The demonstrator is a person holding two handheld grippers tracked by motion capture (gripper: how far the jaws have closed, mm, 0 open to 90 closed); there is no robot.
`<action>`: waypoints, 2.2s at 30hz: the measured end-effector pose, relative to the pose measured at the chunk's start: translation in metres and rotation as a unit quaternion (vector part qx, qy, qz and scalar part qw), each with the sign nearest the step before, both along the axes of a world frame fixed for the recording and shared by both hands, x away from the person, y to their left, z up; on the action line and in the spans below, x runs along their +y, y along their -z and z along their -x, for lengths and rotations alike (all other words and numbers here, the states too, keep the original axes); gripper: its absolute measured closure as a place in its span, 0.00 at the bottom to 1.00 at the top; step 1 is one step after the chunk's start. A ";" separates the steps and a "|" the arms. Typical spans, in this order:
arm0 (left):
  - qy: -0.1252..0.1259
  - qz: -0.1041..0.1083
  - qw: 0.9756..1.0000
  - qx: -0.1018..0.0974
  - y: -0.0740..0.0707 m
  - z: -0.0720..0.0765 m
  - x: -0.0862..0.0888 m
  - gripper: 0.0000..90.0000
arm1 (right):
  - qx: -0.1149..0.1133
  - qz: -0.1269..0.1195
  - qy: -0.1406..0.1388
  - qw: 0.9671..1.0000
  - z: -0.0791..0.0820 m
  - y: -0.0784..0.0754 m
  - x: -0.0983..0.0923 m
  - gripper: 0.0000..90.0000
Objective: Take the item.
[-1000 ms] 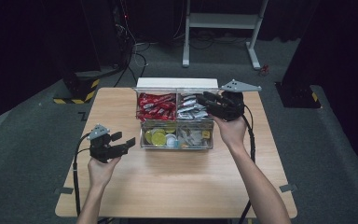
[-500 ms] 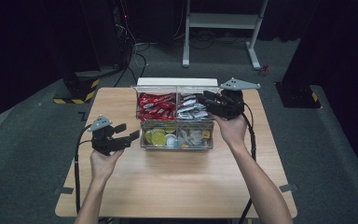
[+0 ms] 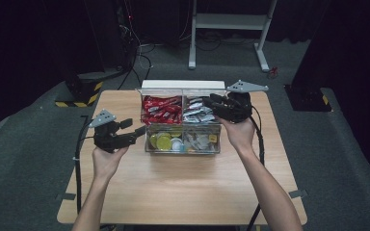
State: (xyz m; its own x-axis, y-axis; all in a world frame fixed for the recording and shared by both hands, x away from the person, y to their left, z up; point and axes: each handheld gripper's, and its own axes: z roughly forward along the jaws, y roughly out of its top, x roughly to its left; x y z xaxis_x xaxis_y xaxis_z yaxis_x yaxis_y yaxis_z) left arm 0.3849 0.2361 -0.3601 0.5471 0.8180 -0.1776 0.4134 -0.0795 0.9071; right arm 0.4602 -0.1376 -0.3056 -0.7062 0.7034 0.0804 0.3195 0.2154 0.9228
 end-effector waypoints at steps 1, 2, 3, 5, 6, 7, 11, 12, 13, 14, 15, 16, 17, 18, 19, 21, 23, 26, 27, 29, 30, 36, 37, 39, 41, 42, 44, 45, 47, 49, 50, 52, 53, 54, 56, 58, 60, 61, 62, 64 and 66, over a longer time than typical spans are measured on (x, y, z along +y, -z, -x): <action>0.000 0.000 1.000 0.000 0.000 0.000 0.000 0.40 | 0.000 0.001 0.000 1.000 0.000 0.000 0.000 0.72; 0.000 -0.007 1.000 -0.004 -0.003 -0.001 -0.001 0.41 | 0.002 0.000 0.000 1.000 0.000 0.000 0.000 0.72; 0.000 -0.009 1.000 -0.005 -0.005 -0.002 -0.002 0.42 | 0.002 0.000 0.000 1.000 0.000 0.000 0.000 0.72; -0.001 -0.008 1.000 -0.008 -0.008 -0.004 -0.002 0.43 | 0.002 0.001 0.001 1.000 0.000 0.000 0.000 0.72; -0.001 -0.008 1.000 -0.008 -0.008 -0.004 -0.002 0.44 | 0.002 0.002 0.001 1.000 0.000 0.000 0.000 0.72; -0.001 -0.007 1.000 -0.012 -0.012 -0.006 -0.003 0.45 | 0.002 0.002 0.000 1.000 -0.001 0.000 0.000 0.72; -0.002 -0.008 1.000 -0.018 -0.021 -0.011 -0.005 0.47 | 0.002 0.002 0.000 1.000 -0.001 0.000 0.000 0.72; -0.002 -0.009 1.000 -0.019 -0.022 -0.013 -0.005 0.47 | 0.002 0.002 0.000 1.000 -0.001 0.000 0.000 0.72; -0.004 -0.011 1.000 -0.020 -0.024 -0.014 -0.006 0.48 | 0.002 0.002 0.000 1.000 -0.001 0.000 0.000 0.72; -0.004 -0.011 1.000 -0.020 -0.024 -0.014 -0.006 0.48 | 0.002 0.002 0.000 1.000 -0.001 0.000 0.000 0.72; -0.005 -0.015 1.000 -0.023 -0.028 -0.018 -0.008 0.49 | 0.002 0.005 0.000 1.000 -0.001 -0.001 0.000 0.72; -0.006 -0.017 1.000 -0.023 -0.029 -0.019 -0.009 0.49 | 0.003 0.004 0.000 1.000 -0.001 -0.001 0.000 0.72; -0.005 -0.020 1.000 -0.023 -0.030 -0.020 -0.010 0.49 | 0.004 0.006 -0.001 1.000 -0.001 -0.001 0.000 0.72; -0.005 -0.022 0.999 -0.023 -0.031 -0.022 -0.012 0.49 | 0.005 0.007 -0.001 1.000 -0.001 -0.002 0.000 0.72; -0.004 -0.025 0.999 -0.024 -0.032 -0.023 -0.014 0.49 | 0.006 0.008 -0.001 1.000 -0.001 -0.002 0.000 0.72; -0.004 -0.029 0.999 -0.025 -0.033 -0.026 -0.017 0.50 | 0.006 0.010 -0.002 1.000 -0.002 -0.003 0.000 0.72; -0.004 -0.029 0.999 -0.022 -0.034 -0.030 -0.018 0.51 | 0.006 0.011 -0.002 1.000 -0.002 -0.003 0.000 0.72; -0.005 -0.032 0.999 -0.021 -0.036 -0.034 -0.021 0.53 | 0.008 0.011 -0.003 1.000 -0.002 -0.003 0.000 0.72; -0.005 -0.031 0.999 -0.021 -0.036 -0.035 -0.022 0.54 | 0.009 0.010 -0.004 1.000 -0.002 -0.003 0.000 0.72; -0.004 -0.040 0.999 -0.023 -0.038 -0.038 -0.024 0.56 | 0.013 0.008 -0.005 1.000 -0.003 -0.004 0.000 0.72; -0.006 -0.046 0.999 -0.026 -0.038 -0.040 -0.024 0.58 | 0.012 0.011 -0.004 1.000 -0.002 -0.004 0.000 0.72; 0.001 -0.056 0.998 -0.016 -0.035 -0.048 -0.028 0.66 | 0.010 0.016 0.000 1.000 -0.002 -0.004 0.001 0.72; 0.002 -0.060 0.998 -0.016 -0.035 -0.049 -0.029 0.67 | 0.009 0.017 0.000 1.000 -0.002 -0.004 0.001 0.72; 0.004 -0.060 0.998 -0.014 -0.035 -0.050 -0.031 0.70 | 0.010 0.016 0.000 1.000 -0.002 -0.005 0.001 0.72; 0.007 -0.065 0.998 -0.016 -0.036 -0.050 -0.033 0.72 | 0.010 0.016 0.000 1.000 -0.003 -0.005 0.001 0.72; 0.007 -0.066 0.998 -0.015 -0.037 -0.051 -0.035 0.72 | 0.010 0.016 0.000 1.000 -0.003 -0.005 0.001 0.72; 0.008 -0.069 0.997 -0.015 -0.038 -0.051 -0.036 0.73 | 0.011 0.018 0.000 1.000 -0.003 -0.005 0.002 0.72; 0.010 -0.072 0.997 -0.016 -0.039 -0.052 -0.038 0.73 | 0.011 0.019 0.001 1.000 -0.003 -0.005 0.002 0.72; 0.010 -0.075 0.997 -0.016 -0.040 -0.053 -0.039 0.73 | 0.011 0.020 0.003 1.000 -0.003 -0.005 0.002 0.72; 0.009 -0.081 0.997 -0.014 -0.040 -0.054 -0.040 0.73 | 0.011 0.018 0.002 1.000 -0.004 -0.005 0.002 0.72; 0.009 -0.082 0.997 -0.012 -0.040 -0.056 -0.041 0.72 | 0.012 0.019 0.003 1.000 -0.004 -0.005 0.003 0.72; 0.011 -0.082 0.997 -0.009 -0.039 -0.058 -0.043 0.71 | 0.012 0.020 0.004 1.000 -0.003 -0.005 0.003 0.72; 0.012 -0.082 0.997 -0.008 -0.039 -0.058 -0.043 0.69 | 0.011 0.020 0.004 1.000 -0.004 -0.005 0.003 0.72; 0.013 -0.084 0.996 -0.008 -0.039 -0.058 -0.044 0.69 | 0.012 0.020 0.004 1.000 -0.003 -0.005 0.003 0.72; 0.013 -0.085 0.996 -0.008 -0.039 -0.058 -0.046 0.67 | 0.011 0.020 0.004 1.000 -0.003 -0.005 0.004 0.72; 0.015 -0.089 0.996 -0.010 -0.039 -0.059 -0.047 0.66 | 0.011 0.020 0.004 1.000 -0.004 -0.005 0.003 0.72; 0.014 -0.093 0.995 -0.009 -0.040 -0.060 -0.048 0.66 | 0.011 0.020 0.004 1.000 -0.004 -0.005 0.004 0.72; 0.014 -0.093 0.995 -0.009 -0.040 -0.060 -0.048 0.65 | 0.011 0.020 0.004 1.000 -0.004 -0.005 0.004 0.72; 0.016 -0.094 0.995 -0.008 -0.041 -0.059 -0.049 0.65 | 0.012 0.021 0.004 1.000 -0.004 -0.005 0.004 0.72; 0.017 -0.101 0.995 -0.014 -0.042 -0.058 -0.051 0.60 | 0.012 0.021 0.003 1.000 -0.004 -0.005 0.004 0.72; 0.017 -0.102 0.995 -0.014 -0.042 -0.057 -0.052 0.58 | 0.013 0.020 0.003 1.000 -0.004 -0.005 0.004 0.72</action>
State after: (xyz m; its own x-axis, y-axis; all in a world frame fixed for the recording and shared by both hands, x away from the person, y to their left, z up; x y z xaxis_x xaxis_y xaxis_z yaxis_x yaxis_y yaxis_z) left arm 0.4424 0.1838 -0.3185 0.5771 0.8166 0.0053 0.3827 -0.2762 0.8816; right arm 0.4638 -0.1339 -0.3007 -0.6995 0.7112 0.0704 0.3453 0.2501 0.9045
